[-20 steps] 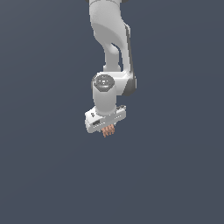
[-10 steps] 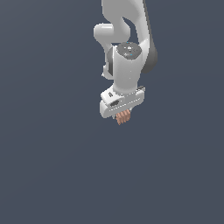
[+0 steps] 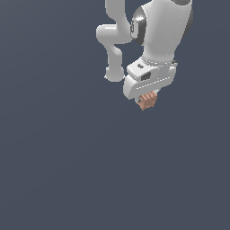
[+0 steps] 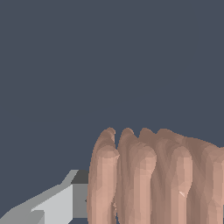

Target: Pick up the object and move it to a goal position.

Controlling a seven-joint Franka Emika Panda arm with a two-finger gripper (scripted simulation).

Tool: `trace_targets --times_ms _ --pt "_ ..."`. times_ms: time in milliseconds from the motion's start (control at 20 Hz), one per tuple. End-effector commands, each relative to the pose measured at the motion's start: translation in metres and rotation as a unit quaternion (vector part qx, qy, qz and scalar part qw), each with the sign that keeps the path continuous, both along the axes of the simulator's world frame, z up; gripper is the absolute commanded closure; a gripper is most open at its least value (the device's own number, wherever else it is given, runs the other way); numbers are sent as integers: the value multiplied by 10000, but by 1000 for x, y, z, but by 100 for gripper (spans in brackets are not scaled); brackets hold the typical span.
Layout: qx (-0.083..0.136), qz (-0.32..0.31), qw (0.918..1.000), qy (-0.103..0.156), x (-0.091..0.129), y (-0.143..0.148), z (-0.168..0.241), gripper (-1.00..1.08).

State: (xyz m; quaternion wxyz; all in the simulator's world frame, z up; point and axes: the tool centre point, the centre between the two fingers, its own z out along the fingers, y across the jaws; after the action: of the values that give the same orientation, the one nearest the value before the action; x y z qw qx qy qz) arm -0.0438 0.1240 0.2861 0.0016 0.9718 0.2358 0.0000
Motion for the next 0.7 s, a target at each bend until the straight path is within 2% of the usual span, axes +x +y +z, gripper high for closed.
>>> trace_targets --times_ms 0,300,650 --pt "2 -2 10000 4 -5 19 25 108" --pt "5 -2 10000 4 -14 61 80 108" --pt "14 -8 10000 4 -18 92 120 108"
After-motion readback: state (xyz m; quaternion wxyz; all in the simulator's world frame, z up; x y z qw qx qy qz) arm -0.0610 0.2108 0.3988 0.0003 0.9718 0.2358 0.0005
